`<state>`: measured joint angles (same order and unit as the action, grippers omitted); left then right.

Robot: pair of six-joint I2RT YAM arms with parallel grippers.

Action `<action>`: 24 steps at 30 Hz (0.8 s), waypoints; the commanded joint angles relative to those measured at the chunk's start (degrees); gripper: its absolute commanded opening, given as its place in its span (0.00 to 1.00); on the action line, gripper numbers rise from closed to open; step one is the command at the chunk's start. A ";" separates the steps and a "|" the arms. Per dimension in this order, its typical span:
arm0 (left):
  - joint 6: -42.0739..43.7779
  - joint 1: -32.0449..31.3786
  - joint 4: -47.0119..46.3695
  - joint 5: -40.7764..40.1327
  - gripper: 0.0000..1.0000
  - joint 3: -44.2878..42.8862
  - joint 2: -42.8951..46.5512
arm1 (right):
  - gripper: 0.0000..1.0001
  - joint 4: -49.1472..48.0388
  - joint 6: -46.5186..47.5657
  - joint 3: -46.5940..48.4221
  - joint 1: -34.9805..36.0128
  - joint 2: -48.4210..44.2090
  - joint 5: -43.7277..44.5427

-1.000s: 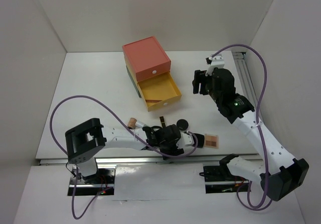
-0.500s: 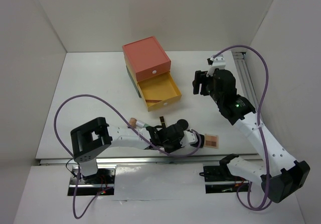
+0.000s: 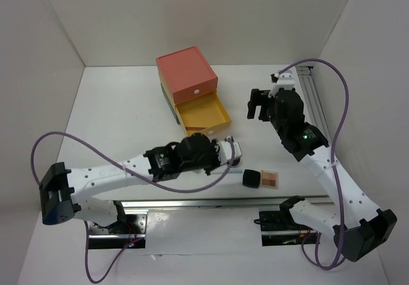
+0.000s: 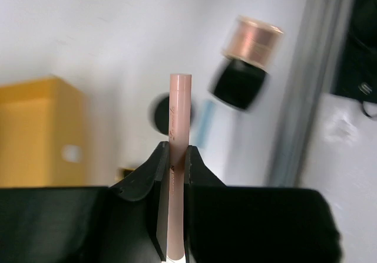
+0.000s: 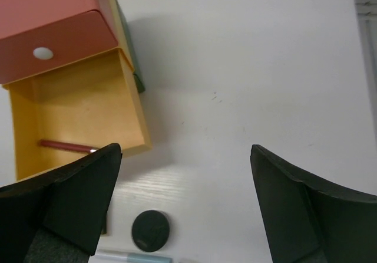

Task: Organize the makeup

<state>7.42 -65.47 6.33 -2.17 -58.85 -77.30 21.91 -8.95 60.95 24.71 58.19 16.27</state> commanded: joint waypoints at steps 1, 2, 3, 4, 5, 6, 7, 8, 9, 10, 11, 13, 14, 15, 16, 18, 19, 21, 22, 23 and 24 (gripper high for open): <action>6.02 7.44 1.40 1.02 0.00 -6.60 -1.09 | 1.00 0.32 -1.86 -0.57 -0.89 -2.73 4.90; 6.81 9.38 3.06 2.86 0.00 -8.02 -1.88 | 1.00 0.32 -2.38 -0.57 -0.89 -2.74 5.43; 7.51 13.14 3.08 3.75 0.00 -9.34 -2.76 | 1.00 0.32 -2.39 -0.57 -0.89 -3.26 6.48; 7.52 15.18 4.03 5.41 0.00 -11.88 -4.69 | 1.00 0.32 -2.39 -1.09 -0.89 -3.26 6.49; 8.30 17.03 4.04 9.60 0.00 -12.86 -5.57 | 1.00 0.32 -2.39 -1.09 -0.89 -3.26 7.19; 8.92 18.87 4.04 11.65 0.00 -13.83 -6.63 | 1.00 0.32 -2.39 -1.09 -0.89 -3.26 8.33; 8.93 21.76 4.04 12.88 0.00 -16.18 -9.16 | 1.00 0.32 -2.39 -1.09 -0.89 -3.26 8.86; 8.93 22.83 4.04 14.03 0.00 -17.51 -10.58 | 1.00 0.32 -2.39 -1.09 -0.89 -3.26 8.86; 9.62 23.89 4.91 14.04 0.00 -18.83 -12.16 | 1.00 0.32 -2.39 -0.40 -0.89 -3.26 8.86; 10.15 25.38 5.88 14.91 0.00 -21.72 -13.74 | 1.00 0.93 -2.39 -0.39 -0.89 -2.74 8.86; 10.16 25.92 6.59 15.79 0.00 -23.05 -16.72 | 1.00 0.94 -2.39 0.13 -0.89 -2.74 8.86; 10.68 26.62 7.73 16.41 0.00 -25.16 -19.28 | 1.00 0.94 -2.39 0.14 -0.89 -2.21 8.86; 10.69 27.15 7.73 15.37 0.00 -26.48 -20.34 | 1.00 0.94 -2.39 0.14 -0.89 -2.21 8.86; 9.47 27.15 8.26 14.58 0.01 -27.27 -22.35 | 1.00 0.94 -2.39 0.14 -1.41 -1.69 8.86; 8.85 27.76 9.48 14.57 0.04 -28.41 -23.24 | 1.00 1.46 -2.39 0.14 -1.42 -1.68 8.34; 7.09 28.38 10.72 14.57 0.35 -30.00 -23.86 | 1.00 2.08 -1.78 0.14 -1.42 -1.68 7.47; 6.30 28.38 11.25 13.96 0.42 -30.01 -24.39 | 1.00 2.08 -1.77 0.14 -1.42 -1.16 6.24; 5.33 28.38 11.25 12.30 0.61 -30.62 -24.39 | 1.00 2.08 -0.99 0.14 -1.42 -1.15 4.74; 5.32 28.38 11.25 12.28 0.64 -30.62 -24.39 | 1.00 2.87 -0.98 0.14 -1.42 -1.15 4.73; 4.71 28.38 11.25 12.28 0.67 -31.14 -24.39 | 1.00 2.87 -0.98 0.14 -1.42 -1.15 3.43; 4.71 28.38 11.77 11.67 0.70 -31.15 -23.70 | 1.00 3.40 -0.29 0.14 -1.42 -1.15 2.20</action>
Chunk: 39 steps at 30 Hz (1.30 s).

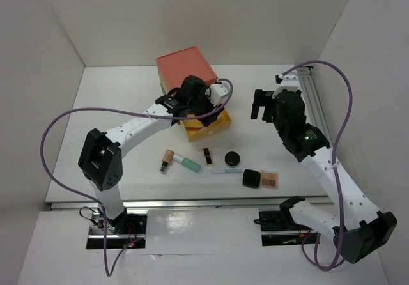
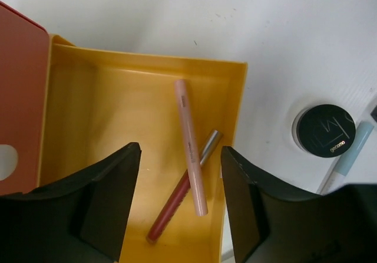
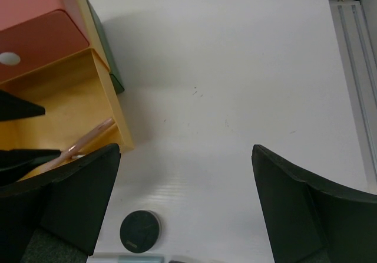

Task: Organize the makeup

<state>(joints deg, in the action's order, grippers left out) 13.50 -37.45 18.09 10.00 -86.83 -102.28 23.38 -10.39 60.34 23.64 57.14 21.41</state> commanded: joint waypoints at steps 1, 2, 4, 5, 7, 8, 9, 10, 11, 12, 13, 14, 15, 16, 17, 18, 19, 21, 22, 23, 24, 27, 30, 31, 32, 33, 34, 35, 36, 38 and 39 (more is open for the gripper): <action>-2.15 0.36 0.02 -1.03 0.72 -3.17 1.29 | 1.00 1.94 2.47 0.75 -0.35 -0.10 -4.08; -2.77 0.36 0.63 -1.03 0.72 -3.78 2.08 | 1.00 2.55 3.00 0.75 -0.35 -0.63 -6.79; -3.64 0.36 0.63 -1.03 0.78 -3.79 4.36 | 1.00 4.30 4.32 0.75 -0.35 -0.63 -9.79; -5.74 0.36 1.33 -1.64 0.83 -3.79 5.50 | 1.00 5.01 4.94 0.75 -0.35 -0.63 -12.85; -7.69 -0.25 2.74 -2.17 0.98 -2.92 10.57 | 1.00 6.51 6.87 0.75 0.52 -0.63 -15.77; -9.87 -0.25 2.74 -2.79 1.00 -1.69 13.05 | 1.00 7.29 8.70 0.75 2.97 -0.63 -15.78; -11.63 -1.04 1.79 -3.92 1.00 1.80 15.77 | 1.00 7.30 9.77 0.14 4.82 -0.11 -16.57; -13.57 -1.04 1.78 -6.37 1.00 3.66 18.58 | 1.00 8.17 9.78 0.13 7.01 0.42 -15.44; -18.98 -1.04 1.08 -8.31 1.00 5.42 24.18 | 1.00 8.70 11.52 -0.39 11.73 1.03 -15.43; -22.43 -1.04 1.07 -10.85 1.00 6.92 26.67 | 1.00 8.70 12.58 -0.39 14.13 2.87 -14.30; -25.68 -1.04 3.86 -13.23 1.00 9.11 28.96 | 1.00 8.53 13.29 -0.39 16.59 3.84 -13.42; -29.19 -1.04 5.80 -17.08 1.00 10.09 31.15 | 1.00 7.14 15.03 -2.13 21.23 4.98 -12.71; -34.97 -1.04 7.99 -18.25 1.00 11.14 34.92 | 1.00 6.34 16.36 -2.15 23.36 7.95 -12.19; -37.38 -1.04 10.02 -19.31 1.00 13.59 36.78 | 1.00 5.81 17.67 -2.76 25.38 9.46 -13.05; -39.66 -1.04 13.52 -22.01 1.00 15.27 38.54 | 0.99 5.11 18.82 -3.99 27.06 11.04 -13.06; -42.12 -1.04 15.03 -24.04 1.00 17.02 40.39 | 0.97 5.10 20.40 -4.78 29.95 12.45 -12.28; -47.63 -1.57 16.44 -25.80 1.00 18.87 43.88 | 0.97 4.06 20.41 -5.57 30.93 14.99 -10.01; -53.54 -1.57 21.97 -29.24 1.00 23.97 46.98 | 0.92 2.82 21.29 -6.81 31.46 17.46 -9.98; -57.66 -2.09 23.21 -29.25 1.00 25.64 48.48 | 0.88 2.82 21.90 -6.81 31.47 19.56 -10.68; -58.31 -2.10 23.83 -29.25 1.00 28.70 51.10 | 0.84 2.82 21.91 -6.81 31.47 20.28 -11.82; -58.93 -2.10 24.62 -29.25 1.00 30.04 52.26 | 0.82 2.82 22.86 -7.42 31.47 20.81 -12.44; -58.94 -2.63 26.12 -28.63 1.00 32.33 54.29 | 0.72 1.42 24.53 -8.91 31.47 21.52 -14.55; -58.94 -2.63 27.35 -29.33 1.00 32.33 54.29 | 0.71 0.18 25.07 -11.11 32.69 22.22 -13.85; -58.94 -2.63 27.35 -29.34 1.00 32.33 54.29 | 0.66 0.18 25.07 -11.81 32.70 22.74 -13.33; -58.94 -3.15 27.35 -29.34 1.00 32.33 54.29 | 0.65 0.18 25.07 -11.82 32.70 23.27 -14.63; -58.94 -3.15 27.35 -29.34 1.00 31.81 54.29 | 0.65 0.18 25.59 -11.82 32.70 23.27 -15.34; -58.94 -3.15 27.35 -29.34 1.00 31.81 54.81 | 0.65 0.18 25.60 -12.52 33.31 23.80 -15.34; -58.94 -3.15 27.35 -29.34 1.00 31.81 54.82 | 0.65 -0.60 25.60 -12.52 33.31 24.50 -15.34; -58.94 -3.15 27.87 -29.34 1.00 31.29 55.43 | 0.65 -0.61 25.60 -13.22 33.84 25.03 -15.34; -59.46 -3.15 28.58 -30.74 1.00 30.76 56.13 | 0.65 -1.13 25.60 -13.23 33.84 26.17 -14.21; -59.46 -3.15 28.58 -31.44 1.00 30.75 57.01 | 0.64 -1.14 25.60 -13.23 33.84 27.39 -14.20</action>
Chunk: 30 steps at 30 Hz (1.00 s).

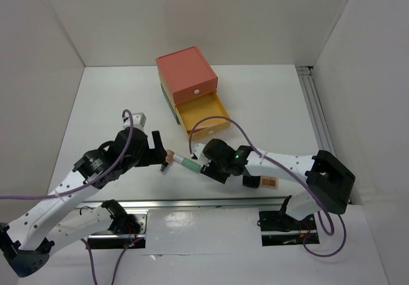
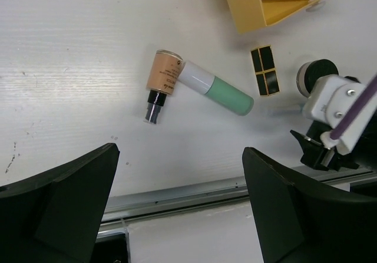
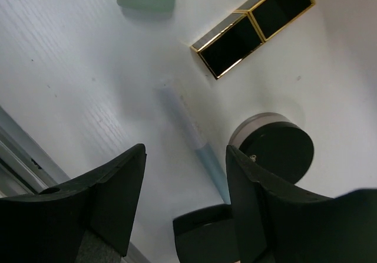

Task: Organize the makeup

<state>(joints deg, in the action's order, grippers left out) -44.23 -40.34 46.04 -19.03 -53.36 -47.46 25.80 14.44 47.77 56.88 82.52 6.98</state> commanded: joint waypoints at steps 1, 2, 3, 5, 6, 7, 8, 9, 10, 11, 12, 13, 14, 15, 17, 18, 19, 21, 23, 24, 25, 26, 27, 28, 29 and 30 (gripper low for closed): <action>-1.74 -0.27 1.41 -2.94 1.00 -2.71 2.20 | 0.64 -4.17 0.77 -0.66 0.60 2.64 0.22; -1.74 -0.27 1.94 -2.95 1.00 -3.32 2.89 | 0.62 -4.88 1.29 -0.66 0.60 3.34 0.22; -2.35 -0.27 2.47 -3.56 1.00 -3.33 3.51 | 0.60 -4.88 1.30 -0.66 0.60 4.83 1.09; -2.96 -0.27 3.87 -4.26 1.00 -3.94 3.52 | 0.58 -4.88 1.30 -0.04 -0.02 5.98 1.10; -2.97 -0.27 3.88 -4.87 1.00 -3.94 4.04 | 0.57 -4.88 1.30 -0.04 -0.63 6.59 1.10; -2.97 -0.27 4.40 -4.88 1.00 -3.94 4.04 | 0.55 -5.58 1.82 -0.04 -0.63 6.60 1.10; -2.97 -0.27 4.41 -5.66 1.00 -3.94 4.04 | 0.53 -6.28 1.82 -0.04 -1.24 7.12 0.06; -2.97 -0.27 4.41 -5.67 1.00 -4.46 4.04 | 0.49 -6.29 1.82 -0.04 -1.77 7.13 -1.26; -2.97 -0.27 4.41 -5.67 1.00 -4.47 4.04 | 0.49 -6.81 1.82 -0.04 -1.78 7.74 -1.27; -2.97 -0.27 4.41 -5.67 1.00 -4.47 4.04 | 0.48 -7.34 1.82 -0.74 -1.78 7.74 -1.27; -2.97 -0.27 4.41 -5.67 1.00 -4.99 3.35 | 0.47 -7.35 1.82 -0.75 -1.78 7.74 -1.27; -2.97 -0.27 4.41 -5.67 1.00 -5.00 3.34 | 0.44 -7.35 1.82 -0.75 -2.30 8.26 -1.88; -2.97 -0.27 4.41 -5.67 1.00 -5.00 2.73 | 0.42 -7.35 2.35 -0.75 -2.30 8.27 -2.41; -2.97 -0.27 4.41 -5.67 1.00 -5.52 2.73 | 0.42 -7.35 2.35 -0.75 -3.00 8.79 -2.93; -2.97 -0.27 4.41 -5.67 1.00 -5.52 2.11 | 0.36 -7.35 2.35 -0.75 -3.53 9.32 -3.46; -2.45 -0.27 4.41 -5.67 1.00 -5.52 2.11 | 0.36 -7.35 2.35 -0.75 -3.53 9.32 -3.47; -2.44 -0.27 4.41 -5.67 1.00 -5.52 2.11 | 0.35 -7.35 2.35 -0.75 -3.53 9.32 -3.47; -2.44 -0.27 4.93 -6.20 1.00 -5.52 2.11 | 0.34 -6.73 2.35 -0.75 -3.53 9.85 -3.47; -2.44 -0.27 4.93 -6.20 1.00 -5.52 2.11 | 0.32 -6.12 1.65 -0.75 -2.92 9.85 -2.68; -2.44 -0.27 4.93 -6.72 1.00 -5.52 2.72 | 0.29 -5.59 1.65 -0.75 -2.31 9.85 -1.98; -2.44 -0.27 4.93 -6.73 1.00 -5.52 2.73 | 0.27 -5.59 1.13 -0.75 -1.43 9.85 -1.19; -2.44 -0.27 4.93 -6.73 1.00 -5.52 2.73 | 0.27 -5.59 0.51 -0.75 -0.90 9.85 -0.66; -2.44 -0.27 4.93 -6.73 1.00 -5.52 3.25 | 0.25 -5.59 0.50 -0.75 -0.29 8.98 -0.13; -2.44 -0.27 5.54 -6.73 1.00 -5.52 3.25 | 0.22 -5.59 -0.10 -0.75 0.50 7.67 -0.13; -2.44 -0.27 5.55 -6.73 1.00 -5.52 3.25 | 0.20 -4.11 -0.11 -0.75 0.51 7.05 -1.17; -2.44 -0.27 5.55 -6.73 1.00 -5.52 3.78 | 0.18 -4.09 -0.11 -0.75 0.51 6.43 -1.18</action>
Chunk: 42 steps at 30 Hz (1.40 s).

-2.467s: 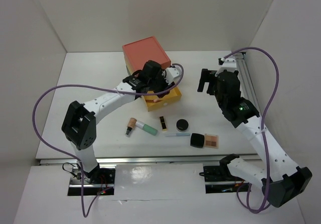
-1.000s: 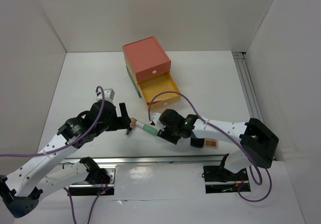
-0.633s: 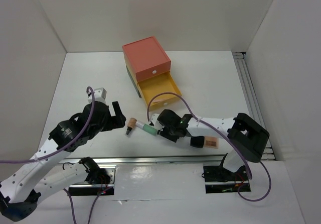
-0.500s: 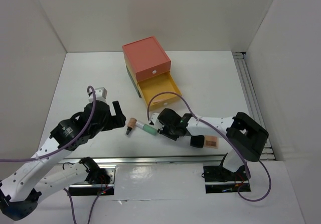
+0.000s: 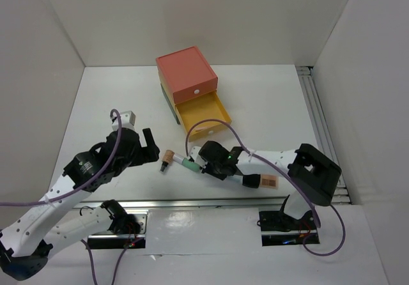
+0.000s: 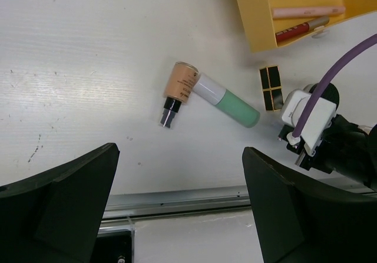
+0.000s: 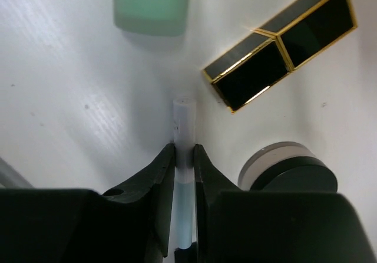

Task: Organize the makeup

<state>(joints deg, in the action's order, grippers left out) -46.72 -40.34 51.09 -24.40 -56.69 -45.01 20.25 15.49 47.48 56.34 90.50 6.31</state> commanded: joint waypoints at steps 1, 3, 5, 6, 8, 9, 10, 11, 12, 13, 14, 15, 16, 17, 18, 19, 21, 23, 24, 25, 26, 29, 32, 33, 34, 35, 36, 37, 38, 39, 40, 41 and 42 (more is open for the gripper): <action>0.05 -0.27 0.50 -1.87 1.00 -2.20 1.33 | 0.17 1.46 -1.16 0.15 1.58 -2.25 -0.50; 0.05 -0.27 0.50 -1.88 1.00 -2.20 1.33 | 0.15 1.99 -1.16 0.15 2.45 -4.88 0.63; -0.47 -0.27 0.50 -1.88 1.00 -2.20 1.33 | 0.15 1.99 -1.16 0.85 3.17 -7.69 1.16; -0.48 -0.27 0.50 -1.88 1.00 -2.20 1.33 | 0.14 2.59 -1.16 1.46 3.95 -8.66 1.69; -0.48 -0.27 0.50 -1.88 1.00 -2.20 1.33 | 0.14 3.65 0.85 3.75 5.53 -11.73 2.74; -0.48 -0.27 0.50 -1.88 1.00 -2.20 1.33 | 0.14 3.66 1.65 4.54 6.15 -12.88 3.62; -0.48 -0.27 0.50 -1.88 1.00 -2.20 1.33 | 0.14 4.35 3.74 6.20 6.76 -13.85 4.23; -0.48 -0.27 0.50 -1.88 1.00 -2.20 1.33 | 0.14 4.36 5.15 7.09 6.77 -15.86 4.24; -1.00 -0.27 0.50 -1.88 1.00 -2.20 1.33 | 0.14 3.49 6.47 7.88 6.77 -16.66 4.85; -1.01 -0.27 0.50 -1.88 1.00 -2.20 0.81 | 0.14 2.87 7.88 9.54 6.77 -17.37 5.38; -1.01 -0.27 0.50 -1.88 1.00 -2.20 0.81 | 0.13 2.86 11.55 10.60 6.77 -17.90 5.38; -1.61 -0.27 0.50 -1.88 1.00 -2.20 0.81 | 0.13 1.91 13.59 11.39 6.16 -18.42 4.25; -1.62 -0.27 0.50 -1.88 1.00 -2.20 0.81 | 0.13 -0.19 15.52 13.14 5.46 -18.43 3.46; -1.62 -0.27 0.50 -1.88 1.00 -2.20 0.28 | 0.13 -0.73 19.46 14.29 3.54 -18.43 2.49; -1.62 -0.27 0.50 -1.88 1.00 -2.20 0.28 | 0.13 -0.74 21.23 15.52 2.47 -17.04 0.74; -1.62 -0.27 0.50 -1.88 1.00 -2.20 -0.24 | 0.13 -1.26 24.56 18.32 0.20 -15.98 -0.06; -2.15 -0.27 -0.02 -1.88 1.00 -2.20 -0.25 | 0.13 -1.27 27.83 21.14 -2.36 -12.03 -3.74; -2.15 -0.27 -0.03 -1.88 1.00 -1.67 -1.47 | 0.13 -0.57 32.74 25.63 -5.60 -8.78 -6.56; -2.15 -0.27 -0.03 -1.88 1.00 -1.67 -1.48 | 0.13 -0.56 33.90 27.03 -6.49 -5.28 -7.18; -2.15 -0.27 -0.03 -1.88 1.00 -1.67 -2.09 | 0.14 -0.04 34.95 28.35 -7.46 -3.59 -7.79; -2.15 -0.27 -0.03 -1.88 1.00 -1.67 -2.09 | 0.16 -0.04 36.36 30.89 -9.21 -1.83 -7.80; -2.76 -0.27 -0.03 -1.88 1.00 -2.90 -3.24 | 0.20 -0.64 37.59 35.03 -11.42 4.06 -10.52; -2.76 -0.27 -0.03 -1.35 1.00 -4.31 -4.29 | 0.20 -0.65 38.39 37.67 -13.09 8.37 -11.75; -2.76 -0.27 -0.03 -1.35 1.00 -5.18 -5.08 | 0.24 -0.13 38.39 37.68 -13.09 9.25 -11.75; -2.76 -0.27 -0.03 -1.35 1.00 -5.19 -5.08 | 0.26 -0.12 38.39 37.68 -13.09 9.78 -11.23; -3.29 -0.27 -0.03 -1.35 1.00 -5.80 -5.87 | 0.29 -0.65 37.87 37.68 -13.09 10.39 -11.23; -3.29 -0.27 0.50 -1.35 1.00 -6.33 -6.66 | 0.31 -0.65 37.86 36.99 -13.62 10.40 -11.23; -3.29 0.25 0.50 -1.35 1.00 -6.33 -6.67 | 0.39 -1.69 37.08 36.37 -13.62 10.40 -11.23; -3.29 0.26 0.50 -1.35 1.00 -6.94 -7.36 | 0.40 -2.40 37.07 35.75 -13.62 10.40 -11.23; -3.29 0.26 0.50 -1.35 1.00 -7.56 -7.98 | 0.40 -2.41 36.55 35.05 -13.62 9.79 -11.23; -3.29 0.26 1.02 -1.87 1.00 -7.56 -7.98 | 0.49 -3.02 36.55 35.05 -13.62 9.78 -10.53; -3.29 0.78 1.03 -1.88 1.00 -8.26 -8.59 | 0.51 -3.02 35.76 35.05 -13.62 9.18 -10.52; -3.29 0.79 1.03 -1.88 1.00 -8.27 -9.12 | 0.51 -3.02 35.75 35.05 -13.62 9.17 -10.52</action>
<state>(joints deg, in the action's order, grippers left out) -48.71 -40.14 52.21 -25.32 -62.50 -53.32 19.92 51.96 81.82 42.92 101.91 -3.70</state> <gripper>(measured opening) 1.001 0.499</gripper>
